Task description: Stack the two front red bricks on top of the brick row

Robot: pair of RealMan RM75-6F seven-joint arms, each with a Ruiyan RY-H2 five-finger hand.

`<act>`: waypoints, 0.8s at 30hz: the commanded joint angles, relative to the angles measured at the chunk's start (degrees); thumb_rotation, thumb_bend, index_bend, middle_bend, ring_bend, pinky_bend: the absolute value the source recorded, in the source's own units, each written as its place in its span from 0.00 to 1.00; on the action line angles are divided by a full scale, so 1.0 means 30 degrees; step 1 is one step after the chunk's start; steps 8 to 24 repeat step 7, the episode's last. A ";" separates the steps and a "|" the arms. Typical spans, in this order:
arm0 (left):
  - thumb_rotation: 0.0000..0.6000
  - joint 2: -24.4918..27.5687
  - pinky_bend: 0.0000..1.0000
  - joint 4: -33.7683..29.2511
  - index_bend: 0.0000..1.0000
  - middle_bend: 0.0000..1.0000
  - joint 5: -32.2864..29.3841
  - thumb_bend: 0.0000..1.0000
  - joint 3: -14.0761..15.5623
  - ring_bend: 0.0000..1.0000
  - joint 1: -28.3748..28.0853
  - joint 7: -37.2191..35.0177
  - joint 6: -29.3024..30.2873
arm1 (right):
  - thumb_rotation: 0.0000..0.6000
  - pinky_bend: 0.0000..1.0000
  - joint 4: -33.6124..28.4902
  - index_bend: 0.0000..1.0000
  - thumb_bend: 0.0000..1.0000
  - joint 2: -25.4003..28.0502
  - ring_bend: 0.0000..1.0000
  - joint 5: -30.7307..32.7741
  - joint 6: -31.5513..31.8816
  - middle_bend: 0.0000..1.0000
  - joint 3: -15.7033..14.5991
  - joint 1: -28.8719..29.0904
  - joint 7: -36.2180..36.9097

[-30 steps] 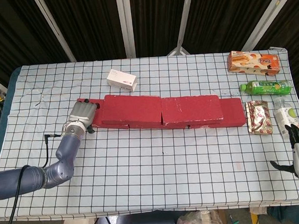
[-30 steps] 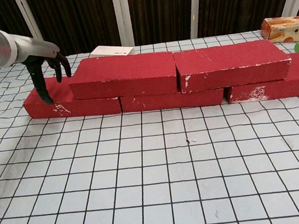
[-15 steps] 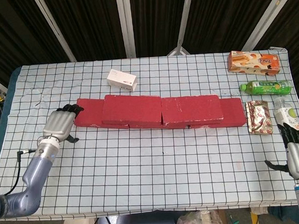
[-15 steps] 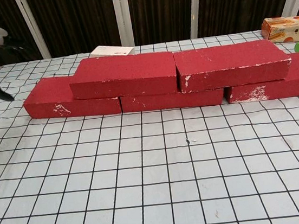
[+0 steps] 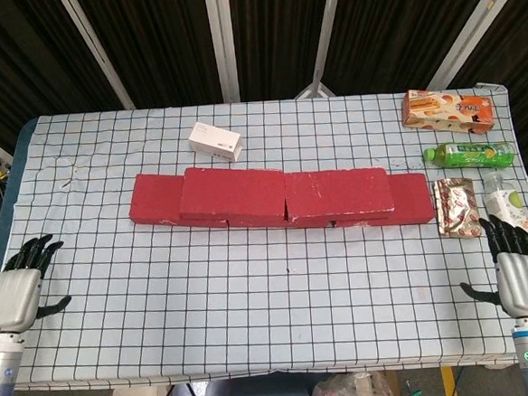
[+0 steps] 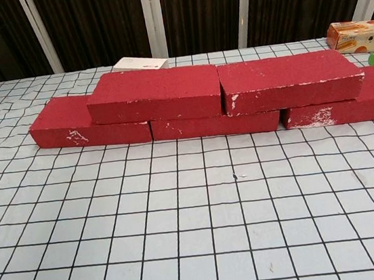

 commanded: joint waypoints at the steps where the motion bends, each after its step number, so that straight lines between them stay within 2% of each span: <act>1: 1.00 -0.0361 0.21 0.0536 0.17 0.07 0.0771 0.00 0.0011 0.08 0.0482 0.0064 0.0313 | 1.00 0.00 -0.0046 0.00 0.15 0.0003 0.00 -0.0126 0.0108 0.00 -0.0028 -0.0056 0.0061; 7: 1.00 -0.0603 0.21 0.0741 0.17 0.07 0.1318 0.00 -0.0582 0.08 0.1241 0.0884 0.0854 | 1.00 0.00 -0.0234 0.00 0.15 0.0018 0.00 -0.0174 0.0453 0.00 0.0012 -0.0218 -0.0051; 24: 1.00 -0.0603 0.21 0.0741 0.17 0.07 0.1318 0.00 -0.0582 0.08 0.1241 0.0884 0.0854 | 1.00 0.00 -0.0234 0.00 0.15 0.0018 0.00 -0.0174 0.0453 0.00 0.0012 -0.0218 -0.0051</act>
